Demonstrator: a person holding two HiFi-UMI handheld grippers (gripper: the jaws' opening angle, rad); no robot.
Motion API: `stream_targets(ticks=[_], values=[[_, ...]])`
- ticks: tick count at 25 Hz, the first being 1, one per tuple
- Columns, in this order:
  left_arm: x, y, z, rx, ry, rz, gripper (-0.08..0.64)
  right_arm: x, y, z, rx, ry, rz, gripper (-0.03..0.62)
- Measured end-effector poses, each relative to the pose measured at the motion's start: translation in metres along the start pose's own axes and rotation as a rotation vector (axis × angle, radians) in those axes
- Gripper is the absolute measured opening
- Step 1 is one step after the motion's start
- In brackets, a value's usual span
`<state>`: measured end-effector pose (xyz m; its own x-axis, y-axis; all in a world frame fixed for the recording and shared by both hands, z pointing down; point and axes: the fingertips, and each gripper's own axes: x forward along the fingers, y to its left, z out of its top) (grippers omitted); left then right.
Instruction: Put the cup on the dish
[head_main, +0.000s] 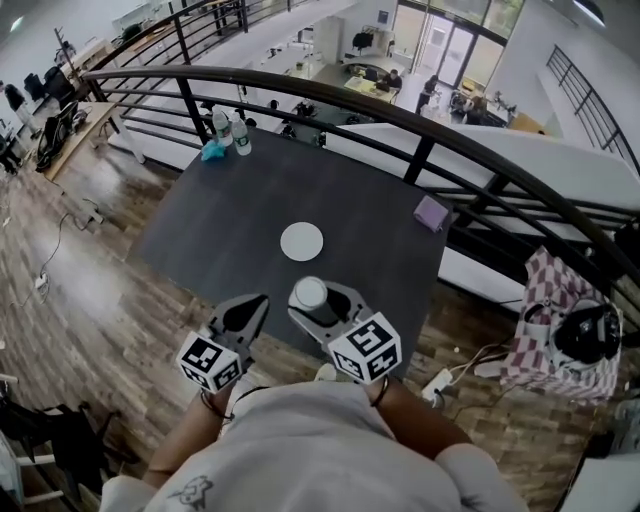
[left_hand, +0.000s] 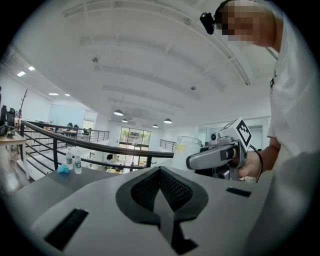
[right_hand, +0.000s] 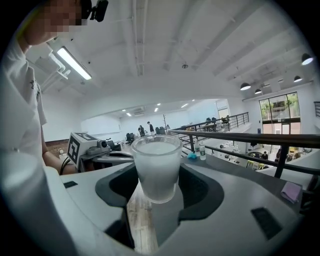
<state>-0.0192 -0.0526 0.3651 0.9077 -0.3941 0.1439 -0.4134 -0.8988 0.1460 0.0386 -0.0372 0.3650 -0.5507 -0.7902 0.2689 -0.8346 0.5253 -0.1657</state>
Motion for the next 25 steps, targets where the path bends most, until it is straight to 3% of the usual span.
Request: stream_targets(ticks=[11, 25], values=[[0.062, 0.007, 0.014, 0.013, 0.012, -0.045, 0.008, 0.004, -0.051, 0.002, 0.001, 0.038, -0.015, 0.261], [0.113, 0.060, 0.020, 0.014, 0.039, -0.171, 0.008, 0.045, -0.099, 0.010, 0.064, 0.027, -0.143, 0.261]])
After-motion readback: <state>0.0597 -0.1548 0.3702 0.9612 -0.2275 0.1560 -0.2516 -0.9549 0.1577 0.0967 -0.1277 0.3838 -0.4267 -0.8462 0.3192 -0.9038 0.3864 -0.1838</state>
